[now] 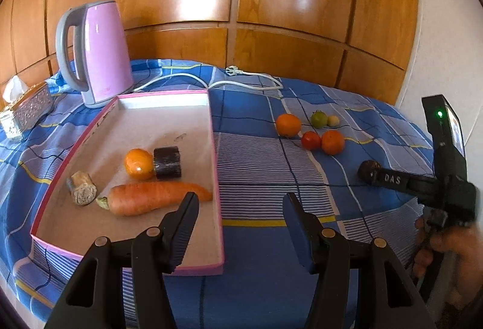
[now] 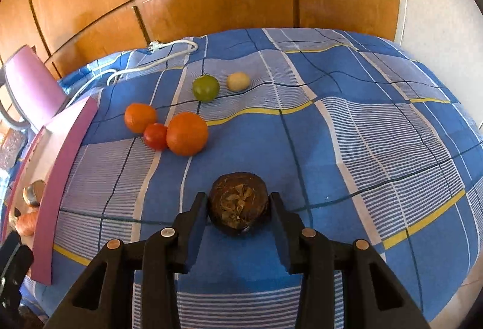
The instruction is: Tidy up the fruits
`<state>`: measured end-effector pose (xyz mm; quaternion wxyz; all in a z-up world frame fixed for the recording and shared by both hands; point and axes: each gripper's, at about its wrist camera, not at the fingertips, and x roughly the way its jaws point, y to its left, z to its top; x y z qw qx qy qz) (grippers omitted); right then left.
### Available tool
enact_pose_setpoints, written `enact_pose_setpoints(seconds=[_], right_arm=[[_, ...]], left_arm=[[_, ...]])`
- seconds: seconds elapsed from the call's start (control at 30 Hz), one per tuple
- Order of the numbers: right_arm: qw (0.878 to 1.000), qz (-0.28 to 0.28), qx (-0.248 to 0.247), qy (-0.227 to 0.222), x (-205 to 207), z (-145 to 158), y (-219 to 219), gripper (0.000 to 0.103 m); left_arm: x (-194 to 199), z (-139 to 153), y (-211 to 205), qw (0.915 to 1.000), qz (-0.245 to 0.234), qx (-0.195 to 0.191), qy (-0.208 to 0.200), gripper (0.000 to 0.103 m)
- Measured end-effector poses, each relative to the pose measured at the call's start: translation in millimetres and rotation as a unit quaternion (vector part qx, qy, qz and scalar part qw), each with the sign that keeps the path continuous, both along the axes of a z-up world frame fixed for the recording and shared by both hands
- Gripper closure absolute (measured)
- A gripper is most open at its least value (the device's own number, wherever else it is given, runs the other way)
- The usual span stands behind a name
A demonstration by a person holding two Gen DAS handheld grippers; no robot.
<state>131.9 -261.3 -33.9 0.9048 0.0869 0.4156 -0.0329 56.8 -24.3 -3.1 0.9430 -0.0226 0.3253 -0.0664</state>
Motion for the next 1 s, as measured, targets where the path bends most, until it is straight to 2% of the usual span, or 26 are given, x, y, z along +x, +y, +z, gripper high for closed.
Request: enact_pose_setpoints(seconds=[0.3,0.57,0.77,0.9,1.0], right_arm=[[1.0,-0.004,-0.004,-0.004,12.1,-0.8,-3.7,0.062],[1.0,-0.015,0.017,-0.007,10.1,-1.9,-9.6,0.062],[1.0,-0.022,0.019,-0.01,8.5,-2.1,-14.1,0.062],[0.999,-0.022,0.023,-0.012,8.5,-2.1,-15.7,0.062],[0.999,-0.027,0.031,-0.009,9.1,-2.4,-18.3,0.062]], left_arm=[[3.7,-3.9,-4.8,0.9999,-0.005,0.0,0.011,0.044],[26.8,-9.0,-9.2,0.9981,0.006,-0.028,0.055,0.045],[45.1,-7.0,-20.2,0.9968,0.006,-0.043,0.067,0.044],[46.7,-7.5,-26.5,0.9979,0.022,-0.013,0.059,0.044],[42.3,-17.3,-20.8,0.9964,0.044,-0.001,0.073,0.044]])
